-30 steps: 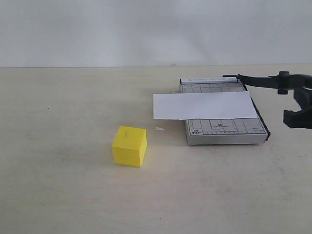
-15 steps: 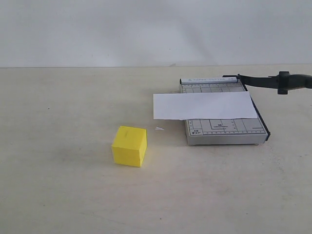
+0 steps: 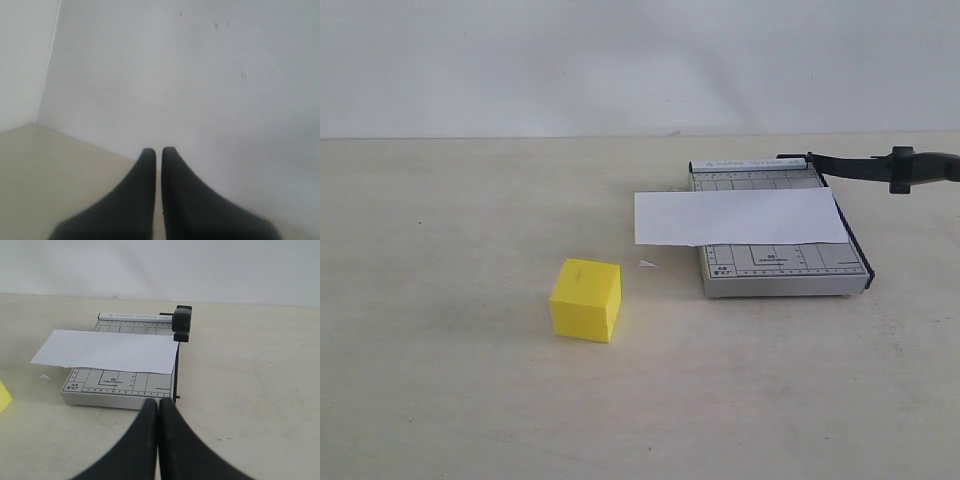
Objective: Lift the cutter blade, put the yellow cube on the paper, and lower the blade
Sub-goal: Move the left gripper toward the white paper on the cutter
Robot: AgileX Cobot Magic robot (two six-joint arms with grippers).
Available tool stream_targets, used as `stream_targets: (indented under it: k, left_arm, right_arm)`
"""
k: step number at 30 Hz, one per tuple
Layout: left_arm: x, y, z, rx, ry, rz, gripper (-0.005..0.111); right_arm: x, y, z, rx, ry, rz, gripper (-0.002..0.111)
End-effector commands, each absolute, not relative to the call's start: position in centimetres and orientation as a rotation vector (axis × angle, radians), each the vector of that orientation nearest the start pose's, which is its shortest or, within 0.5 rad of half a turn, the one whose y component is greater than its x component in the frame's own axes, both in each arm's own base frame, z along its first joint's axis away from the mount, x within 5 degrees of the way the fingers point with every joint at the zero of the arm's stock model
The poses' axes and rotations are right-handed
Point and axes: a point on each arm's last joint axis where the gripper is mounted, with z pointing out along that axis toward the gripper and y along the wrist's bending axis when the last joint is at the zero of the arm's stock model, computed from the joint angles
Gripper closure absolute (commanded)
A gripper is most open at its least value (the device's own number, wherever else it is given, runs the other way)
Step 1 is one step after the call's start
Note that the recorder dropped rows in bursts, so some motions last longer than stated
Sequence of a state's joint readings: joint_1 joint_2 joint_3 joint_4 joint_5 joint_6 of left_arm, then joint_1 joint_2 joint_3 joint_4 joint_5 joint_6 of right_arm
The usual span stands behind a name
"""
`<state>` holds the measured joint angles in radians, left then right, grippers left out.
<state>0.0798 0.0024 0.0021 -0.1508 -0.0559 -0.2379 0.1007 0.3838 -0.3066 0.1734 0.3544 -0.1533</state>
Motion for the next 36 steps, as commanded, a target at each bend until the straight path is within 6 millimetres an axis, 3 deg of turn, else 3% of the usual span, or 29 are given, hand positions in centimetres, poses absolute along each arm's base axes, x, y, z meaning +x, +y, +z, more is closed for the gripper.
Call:
stream_targets:
  k: [1,9,12,15,18,19,21,23,25,31,36]
  left_arm:
    - [5.4,0.7,22.3,-0.531,1.291,-0.472,0.102]
    - [5.3,0.7,23.1,-0.547,1.222,-0.516,0.102]
    - [4.3,0.3,27.0,-0.404,1.251,-0.409,0.102]
    - [4.3,0.2,30.6,-0.315,1.43,-0.293,0.102]
    - [4.8,-1.0,33.0,-0.076,1.602,-0.225,0.102]
    - [4.9,-1.8,33.5,0.026,1.65,-0.259,0.102]
    - [5.5,-4.4,33.8,0.289,1.751,-0.49,0.102]
    - [6.5,-6.2,33.6,0.369,1.819,-0.807,0.102]
    - [8.5,-6.6,33.1,0.323,1.893,-0.949,0.102]
    - [15.1,-6.1,33.0,0.296,1.991,-0.879,0.102]
    - [19.8,-8.3,32.4,0.389,2.046,-0.82,0.102]
  right_arm:
    - [8.6,1.5,25.8,-0.141,1.929,0.13,0.108]
    - [8.6,1.5,25.7,-0.15,1.934,0.122,0.108]
    - [8.6,1.5,25.5,-0.207,1.936,0.084,0.108]
    - [8.6,1.5,24.6,-0.215,1.964,0.08,0.108]
    - [8.6,1.4,23.9,-0.211,1.967,0.077,0.108]
    - [8.6,1.4,23.9,-0.21,1.963,0.077,0.108]
    - [8.6,1.4,23.9,-0.21,1.963,0.077,0.108]
    - [8.6,1.4,23.9,-0.21,1.963,0.077,0.108]
    - [8.6,1.4,23.9,-0.206,1.969,0.081,0.108]
    - [8.6,1.5,23.7,-0.195,1.992,0.094,0.108]
    - [8.5,1.5,23.6,-0.195,1.999,0.097,0.108]
